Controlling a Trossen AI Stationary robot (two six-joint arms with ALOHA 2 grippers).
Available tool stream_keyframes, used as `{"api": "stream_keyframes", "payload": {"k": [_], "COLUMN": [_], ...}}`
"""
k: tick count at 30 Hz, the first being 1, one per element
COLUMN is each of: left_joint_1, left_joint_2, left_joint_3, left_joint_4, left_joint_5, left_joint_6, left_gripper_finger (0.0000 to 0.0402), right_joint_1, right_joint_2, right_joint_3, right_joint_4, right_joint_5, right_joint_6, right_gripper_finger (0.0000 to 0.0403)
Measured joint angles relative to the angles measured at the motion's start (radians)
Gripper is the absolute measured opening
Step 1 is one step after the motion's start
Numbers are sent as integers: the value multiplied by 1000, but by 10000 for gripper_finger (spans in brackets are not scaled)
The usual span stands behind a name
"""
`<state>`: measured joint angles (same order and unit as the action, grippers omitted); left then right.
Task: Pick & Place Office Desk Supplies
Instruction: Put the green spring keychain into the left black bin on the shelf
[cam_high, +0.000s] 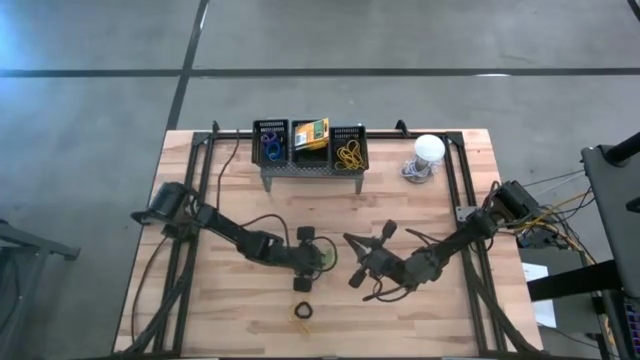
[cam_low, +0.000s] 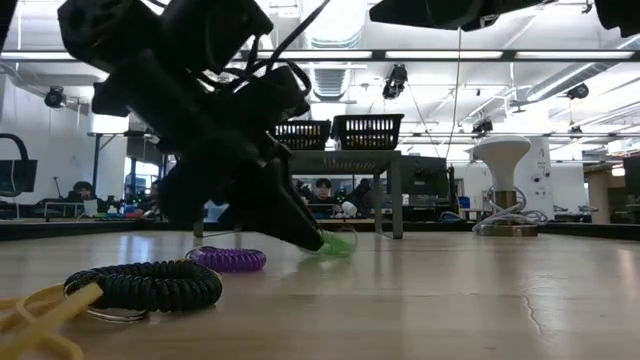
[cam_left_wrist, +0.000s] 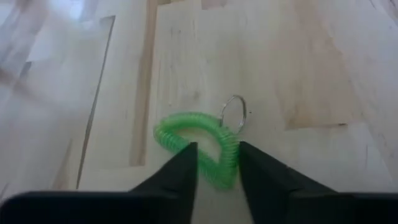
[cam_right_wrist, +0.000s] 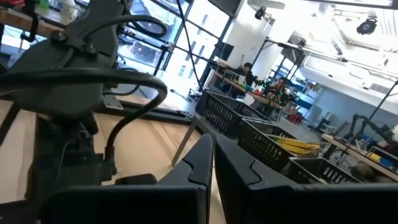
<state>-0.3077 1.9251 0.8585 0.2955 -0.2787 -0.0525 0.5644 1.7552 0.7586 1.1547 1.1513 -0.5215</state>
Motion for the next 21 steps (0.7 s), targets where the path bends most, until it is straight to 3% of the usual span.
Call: {"api": "stream_keyframes", "payload": {"k": [6,9,13,17,21], "left_joint_1": [3,-18,-71,-129,-85], "left_joint_2": [-45,-138,-300,-506,-716], "left_joint_3": [21,37,58,59,68], "left_joint_4": [-49,-149,-315,-394,-478], "left_joint_5": [-58,-190,-383,-560,-595], "left_joint_6": [34,36,31,17,6], "left_gripper_finger": [15,17,16,15,17], "right_joint_1": [0,-11,-60,-144,-217], "right_joint_2": [0,0,0,6,68], "right_joint_3": [-14,-39,-91,-132,-133], "right_joint_4": [1,-1,-78,-150,-151], "right_joint_5": [-7,-10,-46,-230,-359], "right_joint_6": [2,26,224,443,570], "right_gripper_finger": [13,13,13,13,13]}}
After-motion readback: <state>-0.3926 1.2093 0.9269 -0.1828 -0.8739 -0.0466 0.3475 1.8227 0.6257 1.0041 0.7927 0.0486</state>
